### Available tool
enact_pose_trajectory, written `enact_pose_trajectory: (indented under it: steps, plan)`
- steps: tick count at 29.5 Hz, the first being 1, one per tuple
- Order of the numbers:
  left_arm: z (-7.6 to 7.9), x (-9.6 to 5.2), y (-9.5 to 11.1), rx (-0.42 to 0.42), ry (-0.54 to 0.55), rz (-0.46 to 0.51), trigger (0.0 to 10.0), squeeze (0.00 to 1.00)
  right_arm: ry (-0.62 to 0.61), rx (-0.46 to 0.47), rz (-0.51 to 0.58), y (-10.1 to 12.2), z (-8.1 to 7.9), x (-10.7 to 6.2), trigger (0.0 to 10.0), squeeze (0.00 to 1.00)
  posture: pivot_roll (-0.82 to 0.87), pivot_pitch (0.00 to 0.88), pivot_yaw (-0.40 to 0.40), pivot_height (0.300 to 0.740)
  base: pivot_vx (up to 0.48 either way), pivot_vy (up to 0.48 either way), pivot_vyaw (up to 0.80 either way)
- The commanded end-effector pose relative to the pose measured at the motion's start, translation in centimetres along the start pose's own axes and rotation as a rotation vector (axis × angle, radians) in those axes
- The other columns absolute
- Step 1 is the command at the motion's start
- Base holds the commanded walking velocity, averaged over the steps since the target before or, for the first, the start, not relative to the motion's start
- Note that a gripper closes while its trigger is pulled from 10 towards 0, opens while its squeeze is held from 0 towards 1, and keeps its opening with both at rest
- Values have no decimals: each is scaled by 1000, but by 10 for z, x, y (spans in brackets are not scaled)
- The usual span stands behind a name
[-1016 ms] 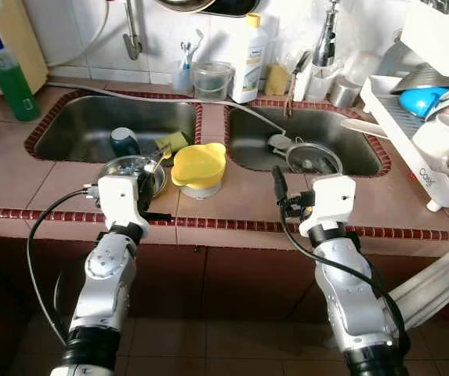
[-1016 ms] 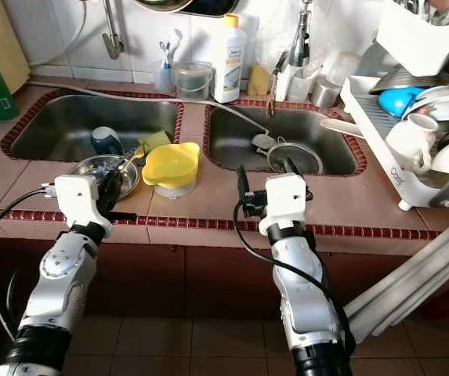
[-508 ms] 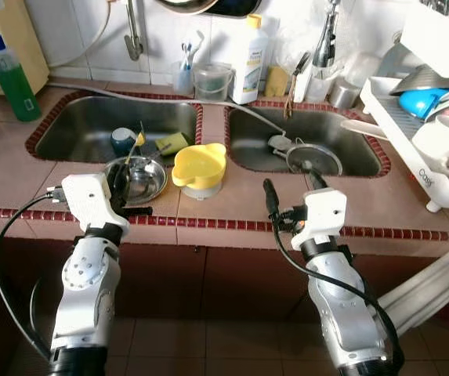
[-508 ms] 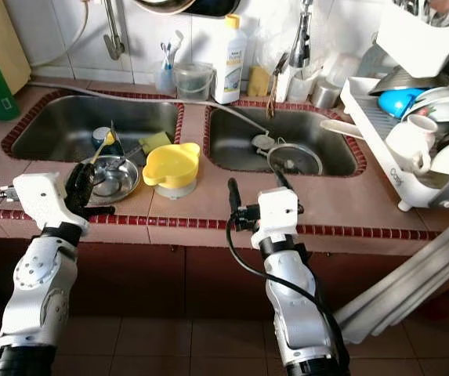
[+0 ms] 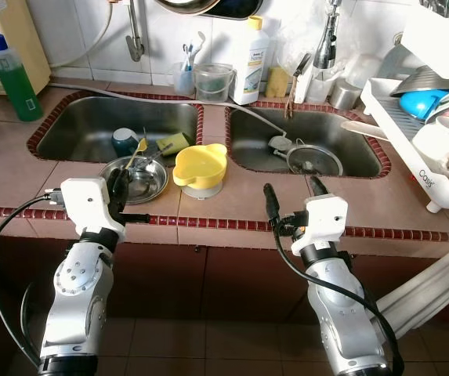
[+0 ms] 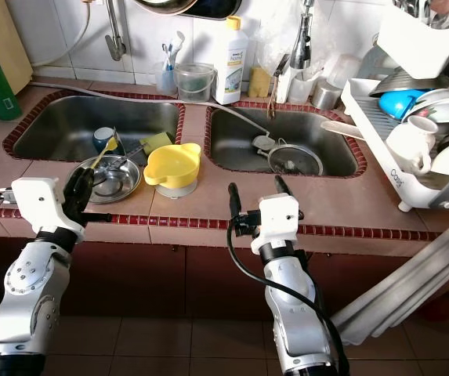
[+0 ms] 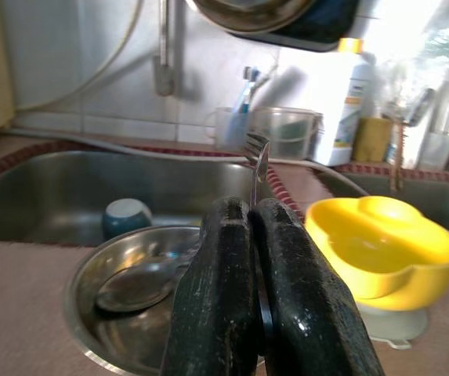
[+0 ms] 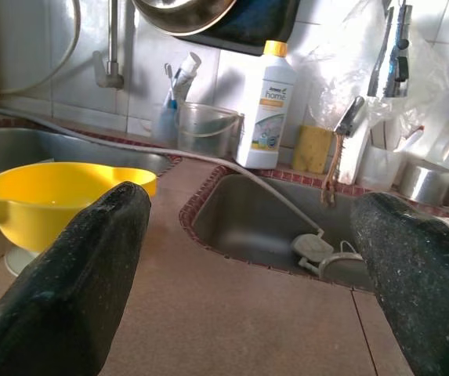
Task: Kitchen organization
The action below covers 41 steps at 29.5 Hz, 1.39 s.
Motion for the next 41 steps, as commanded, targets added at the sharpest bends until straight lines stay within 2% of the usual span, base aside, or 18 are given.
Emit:
enact_pose_trajectory:
  steps: [1, 7, 15, 41]
  plan:
    - [5, 5, 9, 23, -33, 27, 10000, 0, 8, 7, -2, 0, -1, -2, 10000, 0, -196, 0, -60, 740, 0, 0, 0]
    - [4, 4, 10, 11, -36, 20, 10000, 0, -9, 35, 3, 1, -1, -2, 10000, 0, -198, 0, -55, 740, 0, 0, 0]
    - [0, 2, 8, 24, -40, 0, 10000, 0, -26, 25, 5, 3, 5, -5, 10000, 0, -200, 0, -48, 740, 34, 0, 0]
    - [1, 6, 10, 10, -33, -5, 10000, 0, -29, 28, -4, 3, 5, -7, 10000, 0, -205, 0, -48, 740, 448, 0, 0]
Point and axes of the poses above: a point about 5 cm out from each wrist's last joint towards the gripper, its own x axis pointing out of the wrist towards the gripper, its own y axis along the axis of the wrist's last joint, z = x × y, the point moved 3 cm from there along x, pointing out of the wrist towards the gripper, and after that the axes turned 15 degrees about x, right-handed, at the moved point
